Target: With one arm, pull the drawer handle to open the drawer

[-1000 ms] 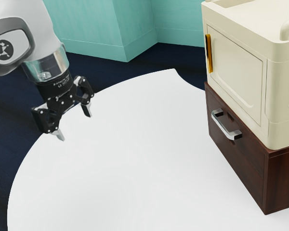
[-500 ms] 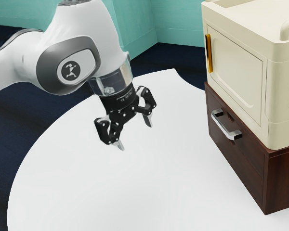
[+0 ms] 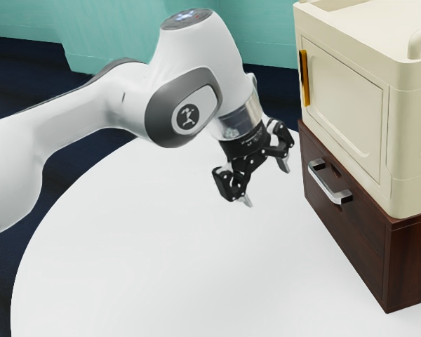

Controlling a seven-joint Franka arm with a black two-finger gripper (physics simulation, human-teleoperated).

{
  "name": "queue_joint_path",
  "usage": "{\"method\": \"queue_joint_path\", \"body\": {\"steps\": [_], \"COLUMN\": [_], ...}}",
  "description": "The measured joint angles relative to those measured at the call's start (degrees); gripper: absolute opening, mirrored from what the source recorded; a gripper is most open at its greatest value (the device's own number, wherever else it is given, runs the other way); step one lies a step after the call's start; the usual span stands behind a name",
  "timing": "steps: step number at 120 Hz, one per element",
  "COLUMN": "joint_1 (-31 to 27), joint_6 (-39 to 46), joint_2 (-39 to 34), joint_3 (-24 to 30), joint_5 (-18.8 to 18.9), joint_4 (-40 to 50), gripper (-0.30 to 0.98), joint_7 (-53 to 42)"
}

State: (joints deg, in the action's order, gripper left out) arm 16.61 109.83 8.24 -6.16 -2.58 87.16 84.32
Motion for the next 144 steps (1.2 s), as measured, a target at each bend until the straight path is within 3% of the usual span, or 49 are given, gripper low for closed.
{"method": "queue_joint_path", "body": {"steps": [58, 144], "joint_1": [0.0, 0.4], "joint_6": [7.3, 14.1], "joint_2": [6.6, 6.7], "joint_3": [1.1, 1.5], "joint_5": [-1.5, -5.1], "joint_4": [-2.8, -0.2], "gripper": [0.69, 0.69], "joint_7": [-2.5, -6.9]}}
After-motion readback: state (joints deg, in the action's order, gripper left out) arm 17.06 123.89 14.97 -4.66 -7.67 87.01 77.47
